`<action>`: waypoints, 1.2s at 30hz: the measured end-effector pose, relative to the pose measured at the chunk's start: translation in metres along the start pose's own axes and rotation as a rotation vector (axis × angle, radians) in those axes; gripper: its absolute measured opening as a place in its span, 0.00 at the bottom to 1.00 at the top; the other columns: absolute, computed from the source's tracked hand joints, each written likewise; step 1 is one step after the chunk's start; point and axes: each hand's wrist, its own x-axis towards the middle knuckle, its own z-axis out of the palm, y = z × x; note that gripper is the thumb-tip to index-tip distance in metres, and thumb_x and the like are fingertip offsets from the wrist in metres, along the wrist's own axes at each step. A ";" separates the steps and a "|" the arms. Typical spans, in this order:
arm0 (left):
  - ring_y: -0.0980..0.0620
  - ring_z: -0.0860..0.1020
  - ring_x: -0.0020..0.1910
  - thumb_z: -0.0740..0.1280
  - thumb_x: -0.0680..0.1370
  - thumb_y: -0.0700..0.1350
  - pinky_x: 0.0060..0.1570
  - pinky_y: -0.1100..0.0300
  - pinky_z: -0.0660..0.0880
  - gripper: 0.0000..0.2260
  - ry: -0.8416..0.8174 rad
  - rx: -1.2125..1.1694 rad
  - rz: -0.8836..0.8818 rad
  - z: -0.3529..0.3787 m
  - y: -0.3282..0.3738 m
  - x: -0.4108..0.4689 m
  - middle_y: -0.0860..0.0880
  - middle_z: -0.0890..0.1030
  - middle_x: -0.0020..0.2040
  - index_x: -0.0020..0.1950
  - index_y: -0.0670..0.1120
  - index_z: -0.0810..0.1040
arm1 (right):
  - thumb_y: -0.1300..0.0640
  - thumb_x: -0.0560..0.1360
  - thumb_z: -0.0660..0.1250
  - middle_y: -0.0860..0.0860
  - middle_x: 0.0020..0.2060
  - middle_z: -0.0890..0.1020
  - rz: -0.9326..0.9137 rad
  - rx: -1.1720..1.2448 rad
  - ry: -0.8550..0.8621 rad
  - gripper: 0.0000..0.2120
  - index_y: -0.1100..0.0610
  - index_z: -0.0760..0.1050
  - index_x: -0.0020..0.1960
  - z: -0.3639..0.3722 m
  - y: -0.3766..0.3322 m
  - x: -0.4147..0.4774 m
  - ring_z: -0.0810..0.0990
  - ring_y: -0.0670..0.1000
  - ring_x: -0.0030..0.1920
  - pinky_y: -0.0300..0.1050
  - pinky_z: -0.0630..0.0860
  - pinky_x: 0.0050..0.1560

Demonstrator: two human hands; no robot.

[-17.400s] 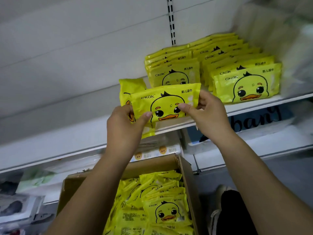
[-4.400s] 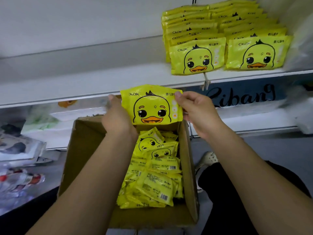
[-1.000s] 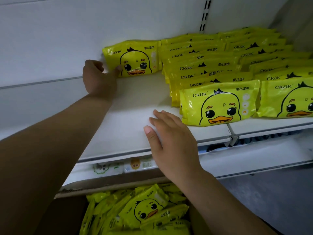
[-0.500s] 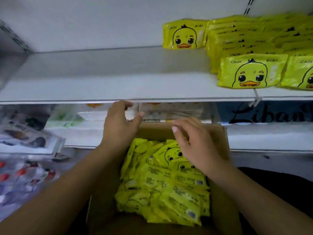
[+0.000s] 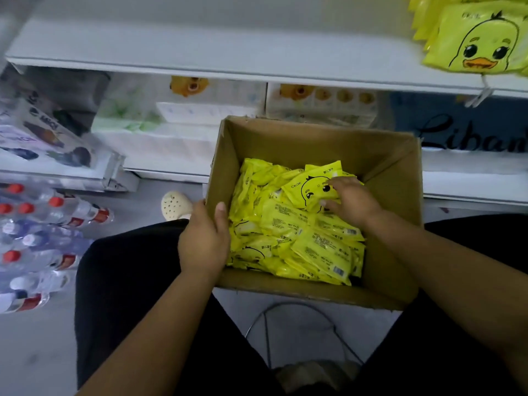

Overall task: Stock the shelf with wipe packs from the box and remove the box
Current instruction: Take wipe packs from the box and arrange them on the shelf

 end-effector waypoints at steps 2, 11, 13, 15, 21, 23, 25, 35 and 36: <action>0.32 0.79 0.50 0.55 0.85 0.57 0.41 0.51 0.66 0.18 -0.008 0.010 -0.011 -0.001 0.001 0.003 0.38 0.81 0.52 0.63 0.44 0.69 | 0.46 0.78 0.70 0.58 0.72 0.72 0.026 -0.056 -0.056 0.30 0.56 0.68 0.75 0.005 0.001 0.005 0.65 0.59 0.74 0.52 0.67 0.69; 0.34 0.79 0.51 0.55 0.85 0.58 0.40 0.51 0.66 0.16 -0.015 0.079 -0.074 0.005 0.005 0.013 0.40 0.79 0.54 0.57 0.45 0.67 | 0.55 0.81 0.66 0.54 0.56 0.79 -0.039 -0.197 -0.033 0.11 0.54 0.80 0.61 0.014 -0.012 0.017 0.78 0.58 0.57 0.48 0.77 0.50; 0.36 0.77 0.58 0.58 0.84 0.56 0.45 0.50 0.69 0.18 0.045 0.064 -0.025 0.006 0.004 0.014 0.40 0.77 0.60 0.63 0.42 0.70 | 0.54 0.80 0.67 0.56 0.51 0.79 -0.035 0.006 0.053 0.09 0.59 0.81 0.55 0.003 -0.021 0.016 0.78 0.60 0.52 0.50 0.75 0.47; 0.38 0.72 0.65 0.63 0.83 0.53 0.58 0.47 0.72 0.19 0.184 -0.004 0.161 0.005 0.008 0.015 0.39 0.74 0.66 0.66 0.39 0.72 | 0.54 0.79 0.70 0.57 0.42 0.78 -0.049 0.227 0.162 0.10 0.61 0.79 0.47 -0.013 -0.034 0.010 0.77 0.59 0.43 0.51 0.73 0.42; 0.54 0.72 0.69 0.69 0.79 0.59 0.65 0.65 0.69 0.25 -0.066 -0.490 0.244 0.004 0.037 -0.002 0.49 0.73 0.70 0.70 0.46 0.73 | 0.57 0.79 0.70 0.63 0.36 0.75 0.007 0.956 0.030 0.16 0.71 0.71 0.46 -0.060 -0.079 -0.037 0.71 0.50 0.37 0.46 0.69 0.40; 0.64 0.77 0.59 0.69 0.77 0.59 0.51 0.75 0.73 0.27 -0.342 -0.684 0.003 0.004 0.045 -0.010 0.52 0.78 0.63 0.72 0.47 0.72 | 0.59 0.79 0.69 0.67 0.48 0.83 0.040 1.154 -0.051 0.15 0.72 0.73 0.56 -0.060 -0.086 -0.048 0.80 0.55 0.45 0.53 0.78 0.46; 0.68 0.80 0.46 0.68 0.80 0.55 0.43 0.76 0.73 0.19 -0.468 -0.693 -0.052 0.006 0.043 -0.008 0.52 0.83 0.53 0.65 0.44 0.78 | 0.60 0.80 0.67 0.61 0.53 0.85 0.080 1.258 -0.115 0.12 0.65 0.75 0.61 -0.055 -0.086 -0.052 0.84 0.55 0.50 0.53 0.82 0.48; 0.56 0.85 0.47 0.73 0.77 0.52 0.51 0.59 0.78 0.13 -0.623 -0.738 -0.078 0.009 0.033 0.004 0.47 0.88 0.47 0.58 0.48 0.84 | 0.42 0.80 0.66 0.63 0.31 0.70 -0.014 0.963 0.016 0.29 0.71 0.72 0.43 -0.046 -0.088 -0.043 0.64 0.60 0.30 0.45 0.65 0.37; 0.57 0.84 0.48 0.74 0.75 0.54 0.53 0.59 0.77 0.14 -0.594 -0.759 -0.130 0.011 0.034 0.005 0.47 0.88 0.47 0.57 0.48 0.85 | 0.45 0.81 0.66 0.59 0.29 0.65 0.009 0.980 0.059 0.28 0.72 0.70 0.41 -0.045 -0.089 -0.042 0.61 0.56 0.29 0.43 0.63 0.35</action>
